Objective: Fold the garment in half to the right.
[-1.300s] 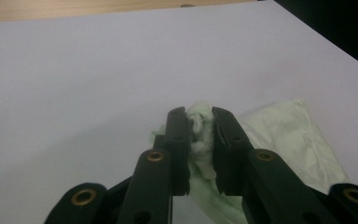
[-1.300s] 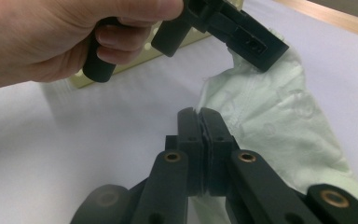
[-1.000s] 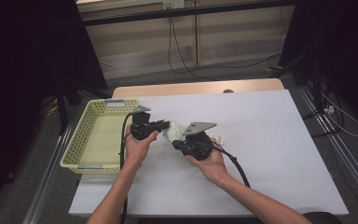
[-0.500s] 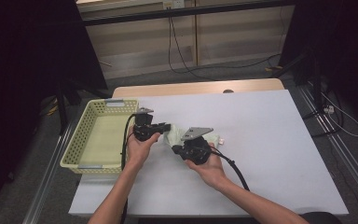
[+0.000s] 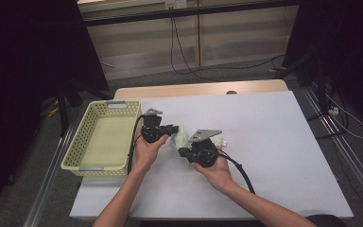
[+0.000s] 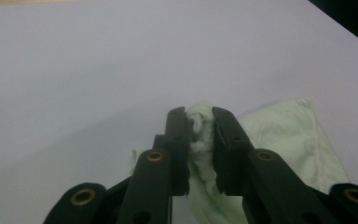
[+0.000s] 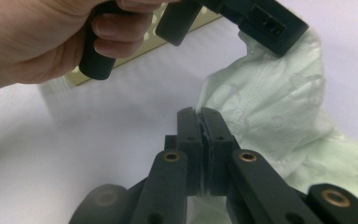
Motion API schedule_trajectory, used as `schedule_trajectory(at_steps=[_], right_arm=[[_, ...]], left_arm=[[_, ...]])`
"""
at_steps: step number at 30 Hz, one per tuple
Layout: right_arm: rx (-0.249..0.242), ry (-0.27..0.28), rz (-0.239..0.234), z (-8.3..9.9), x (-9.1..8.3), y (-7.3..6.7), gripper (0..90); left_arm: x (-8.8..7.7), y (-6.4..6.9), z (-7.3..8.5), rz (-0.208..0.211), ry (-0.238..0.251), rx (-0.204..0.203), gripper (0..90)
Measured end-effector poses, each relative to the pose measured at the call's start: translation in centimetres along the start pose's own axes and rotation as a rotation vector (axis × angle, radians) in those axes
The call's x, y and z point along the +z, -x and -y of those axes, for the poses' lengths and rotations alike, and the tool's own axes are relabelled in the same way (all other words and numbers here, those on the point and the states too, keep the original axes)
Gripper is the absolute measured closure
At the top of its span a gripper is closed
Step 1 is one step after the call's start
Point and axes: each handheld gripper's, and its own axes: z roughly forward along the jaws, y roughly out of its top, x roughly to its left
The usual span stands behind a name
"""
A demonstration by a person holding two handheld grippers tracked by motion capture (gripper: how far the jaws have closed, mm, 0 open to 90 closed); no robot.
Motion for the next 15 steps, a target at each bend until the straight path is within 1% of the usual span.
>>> schedule_trajectory(at_steps=[3, 4, 5, 9, 13, 14, 15], right_arm=[[0.021, 0.001, 0.001, 0.0, -0.3, 0.3, 87.7], [0.022, -0.001, 0.002, 0.1, -0.4, 0.4, 87.7], [0.021, -0.002, 0.004, 0.1, -0.5, 0.4, 87.7], [0.026, -0.002, 0.006, 0.3, -0.9, 0.6, 87.7], [0.034, -0.012, 0.004, 0.7, -1.1, 0.8, 87.3], [0.030, -0.014, 0.008, 0.9, -1.2, 0.9, 87.2], [0.036, -0.013, 0.006, 1.0, -1.2, 0.9, 87.2]], left_arm=[[0.3, 0.1, -0.1, 0.009, -0.002, -0.003, 77.3], [0.3, 0.1, -0.3, 0.014, -0.010, -0.002, 77.3], [0.4, 0.2, -0.3, 0.019, -0.004, -0.002, 77.3], [0.9, 0.7, -0.4, 0.027, -0.019, 0.009, 77.3], [1.6, 1.2, -0.4, 0.032, -0.024, 0.009, 77.0], [1.6, 1.3, -0.4, 0.032, -0.029, 0.009, 77.0], [1.8, 1.4, -0.4, 0.036, -0.022, 0.005, 77.0]])
